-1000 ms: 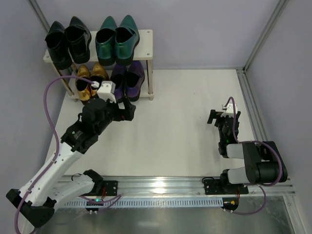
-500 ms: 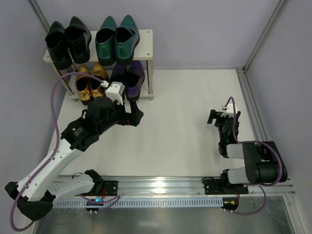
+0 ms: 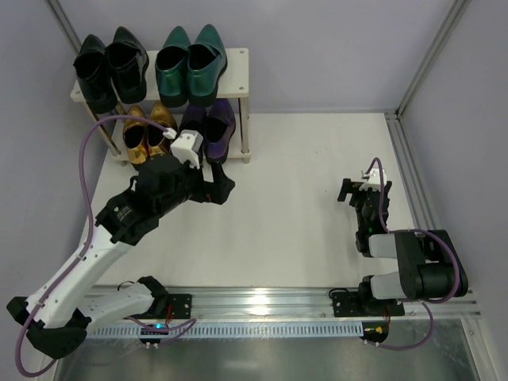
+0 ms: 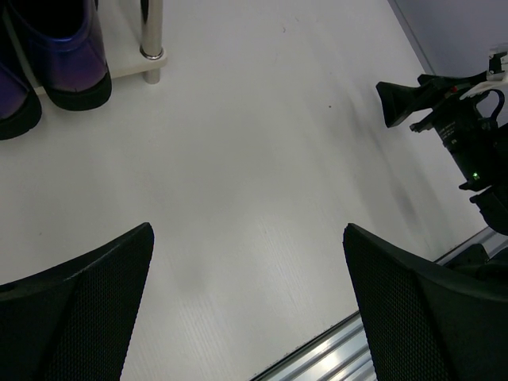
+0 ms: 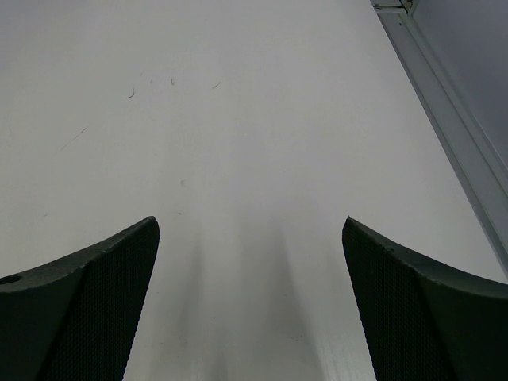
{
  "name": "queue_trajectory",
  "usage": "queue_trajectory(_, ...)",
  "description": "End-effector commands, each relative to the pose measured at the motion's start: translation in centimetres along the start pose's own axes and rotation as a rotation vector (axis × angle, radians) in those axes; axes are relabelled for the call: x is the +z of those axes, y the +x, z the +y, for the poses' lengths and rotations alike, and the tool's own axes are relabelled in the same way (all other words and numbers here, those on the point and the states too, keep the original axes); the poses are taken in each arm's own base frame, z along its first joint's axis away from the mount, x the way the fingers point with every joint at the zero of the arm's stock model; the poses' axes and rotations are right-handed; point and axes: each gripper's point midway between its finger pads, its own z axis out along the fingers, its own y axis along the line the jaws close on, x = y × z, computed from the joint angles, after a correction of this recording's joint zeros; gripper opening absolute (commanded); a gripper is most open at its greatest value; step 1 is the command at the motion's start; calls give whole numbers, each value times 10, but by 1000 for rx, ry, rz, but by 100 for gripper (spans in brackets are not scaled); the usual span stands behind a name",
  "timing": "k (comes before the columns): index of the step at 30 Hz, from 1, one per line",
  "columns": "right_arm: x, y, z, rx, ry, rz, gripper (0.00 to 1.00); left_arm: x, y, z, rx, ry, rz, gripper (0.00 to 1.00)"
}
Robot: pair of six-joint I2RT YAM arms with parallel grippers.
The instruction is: Place and organize the shoes onto the shoe shelf
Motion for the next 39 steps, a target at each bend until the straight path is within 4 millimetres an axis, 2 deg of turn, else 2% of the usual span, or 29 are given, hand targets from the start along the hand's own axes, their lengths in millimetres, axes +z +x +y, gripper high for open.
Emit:
queue_trajectory(1,3,-21,1,24,-6,-71,97,-12,-19,-16,7,71,-41,100)
queue_trajectory(8,3,-21,1,24,-6,-71,97,-23,-19,-19,0,90,-35,100)
queue_trajectory(15,3,-20,1,24,-5,-68,97,-38,-35,-17,-7,84,-108,100)
queue_trajectory(18,3,-20,1,24,-6,-70,97,-49,-49,-6,-21,25,-175,100)
queue_trajectory(21,3,-21,2,25,-6,-73,97,-58,-55,22,-38,-132,-208,100)
queue_trajectory(24,3,-21,1,24,-5,-71,97,-69,-60,60,-54,-347,-252,100)
queue_trajectory(27,3,-20,1,26,-6,-70,97,-75,-58,77,-46,-445,-254,100)
queue_trajectory(36,3,-20,1,24,-6,-70,97,-83,-61,76,-33,-429,-275,100)
queue_trajectory(39,3,-21,2,24,-6,-71,97,-80,-58,76,-27,-437,-246,100)
